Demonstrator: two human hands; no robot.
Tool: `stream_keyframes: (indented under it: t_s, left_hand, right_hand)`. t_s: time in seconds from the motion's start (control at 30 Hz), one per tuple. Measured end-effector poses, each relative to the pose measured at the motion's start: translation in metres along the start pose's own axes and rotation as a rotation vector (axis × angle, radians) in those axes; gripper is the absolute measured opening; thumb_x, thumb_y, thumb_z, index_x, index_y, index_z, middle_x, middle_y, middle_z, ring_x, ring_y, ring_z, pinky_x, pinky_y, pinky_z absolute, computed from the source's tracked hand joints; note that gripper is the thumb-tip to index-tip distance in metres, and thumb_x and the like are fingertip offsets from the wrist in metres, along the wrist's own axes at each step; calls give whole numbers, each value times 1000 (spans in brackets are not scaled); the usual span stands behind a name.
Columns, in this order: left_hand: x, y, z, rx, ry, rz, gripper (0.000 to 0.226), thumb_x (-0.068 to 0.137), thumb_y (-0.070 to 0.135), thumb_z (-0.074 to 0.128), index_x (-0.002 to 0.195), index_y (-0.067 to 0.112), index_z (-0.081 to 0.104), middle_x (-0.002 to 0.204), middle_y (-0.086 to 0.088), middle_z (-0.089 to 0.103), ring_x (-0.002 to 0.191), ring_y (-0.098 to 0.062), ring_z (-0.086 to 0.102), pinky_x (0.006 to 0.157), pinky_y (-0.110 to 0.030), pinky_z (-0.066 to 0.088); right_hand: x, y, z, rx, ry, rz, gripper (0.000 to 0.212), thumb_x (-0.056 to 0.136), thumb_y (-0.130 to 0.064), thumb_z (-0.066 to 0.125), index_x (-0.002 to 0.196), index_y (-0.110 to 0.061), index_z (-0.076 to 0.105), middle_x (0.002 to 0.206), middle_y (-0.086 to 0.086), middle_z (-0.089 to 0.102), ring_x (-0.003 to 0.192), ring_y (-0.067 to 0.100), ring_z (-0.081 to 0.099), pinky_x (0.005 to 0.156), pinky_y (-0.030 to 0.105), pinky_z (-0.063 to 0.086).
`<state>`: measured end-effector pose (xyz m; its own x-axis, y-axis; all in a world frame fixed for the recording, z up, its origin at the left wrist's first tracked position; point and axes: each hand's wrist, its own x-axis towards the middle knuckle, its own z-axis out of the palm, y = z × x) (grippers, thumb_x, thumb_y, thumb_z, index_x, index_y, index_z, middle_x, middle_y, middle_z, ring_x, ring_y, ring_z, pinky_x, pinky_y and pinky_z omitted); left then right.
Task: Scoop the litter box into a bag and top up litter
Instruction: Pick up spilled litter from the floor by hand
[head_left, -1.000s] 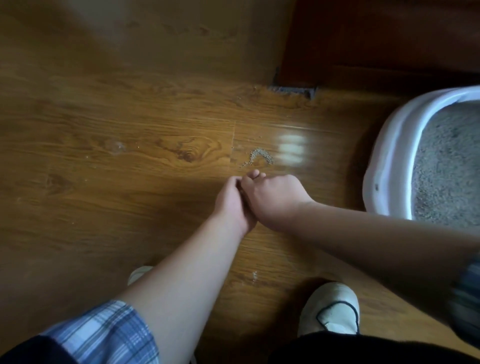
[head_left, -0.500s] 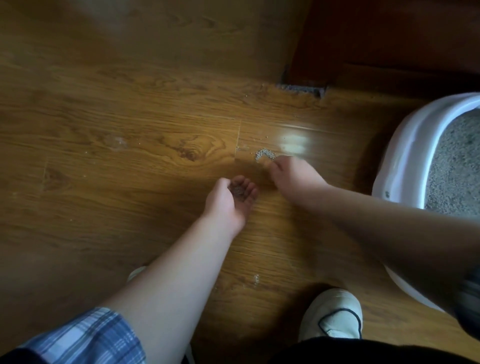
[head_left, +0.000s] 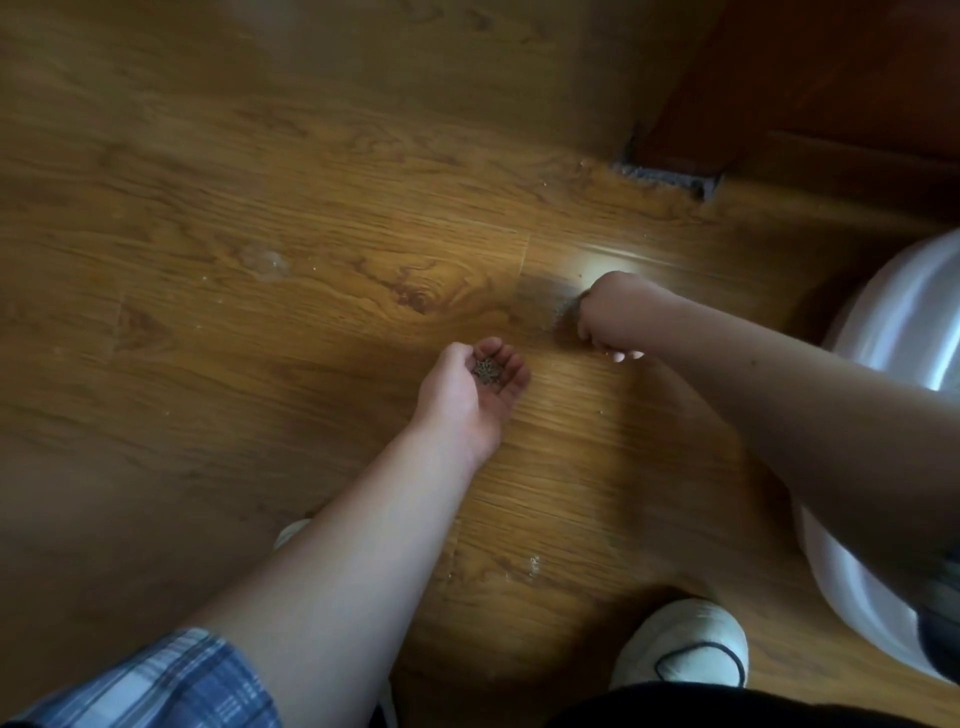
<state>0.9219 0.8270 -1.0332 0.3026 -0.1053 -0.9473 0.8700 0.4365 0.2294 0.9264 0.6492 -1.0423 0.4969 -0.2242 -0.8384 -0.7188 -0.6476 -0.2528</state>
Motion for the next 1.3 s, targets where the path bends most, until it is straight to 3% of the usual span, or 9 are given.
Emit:
stream_keyframes:
  t_s: [0.1,0.2,0.3,0.47,0.57,0.73,0.9,1.13,1.3]
  left_hand:
    - [1,3,-1,-12,-6,11,26,95,14,39,79,7,58,65,-8,61,62,-20,59,56,-26,56]
    - [1,3,-2,-9,-9,22,27,97,14,39,81,6,60,70,-9,61,64,-20,61,55,-28,56]
    - [-2,3,-2,-2,-15,26,27,97,15,39,82,5,60,74,-9,61,68,-21,61,58,-29,56]
    - [-4,0,-1,7,-24,23,29,98,16,37,81,6,59,73,-8,61,67,-20,60,62,-30,56]
    - [-6,-1,0,14,-28,27,28,98,16,37,81,6,58,74,-8,61,70,-20,60,66,-30,55]
    - [-7,-4,-2,25,-19,21,29,98,17,37,81,6,59,74,-8,61,69,-20,61,65,-30,56]
    - [-8,-8,-3,34,3,24,29,97,15,37,81,7,59,74,-8,61,68,-19,61,62,-29,57]
    - [-15,-11,-4,56,25,20,28,97,14,36,83,6,59,76,-9,60,71,-21,60,69,-30,55]
    - [-15,-13,0,69,16,5,30,96,12,34,84,4,60,76,-11,61,70,-22,61,70,-32,56]
  right_hand:
    - [2,1,-1,-76,6,-75,27,98,-14,46,113,-3,66,100,15,65,83,27,57,71,33,47]
    - [-5,7,-5,-115,62,-151,30,104,-27,38,111,-13,64,100,6,62,88,23,57,75,33,45]
    - [-17,17,-3,-389,311,-214,37,103,-48,31,106,-24,59,86,0,60,74,20,58,63,34,51]
    - [-20,12,22,-633,489,-248,64,88,-80,28,98,-20,47,69,-3,50,60,19,50,47,27,33]
    - [-14,9,28,-719,549,-285,66,90,-78,29,98,-16,49,62,-1,45,55,20,50,46,27,32]
    - [-8,12,32,-711,593,-351,51,99,-60,29,107,-17,56,72,0,58,60,22,57,50,28,40]
    - [-4,8,34,-779,574,-412,32,105,-38,31,101,-18,56,78,1,61,59,22,49,51,29,35]
    - [-4,13,23,-823,521,-468,23,107,-27,31,107,-18,52,87,1,66,62,23,50,49,30,31]
    - [-4,8,15,-801,455,-421,22,102,-19,36,102,-17,58,66,-6,48,54,18,43,48,28,32]
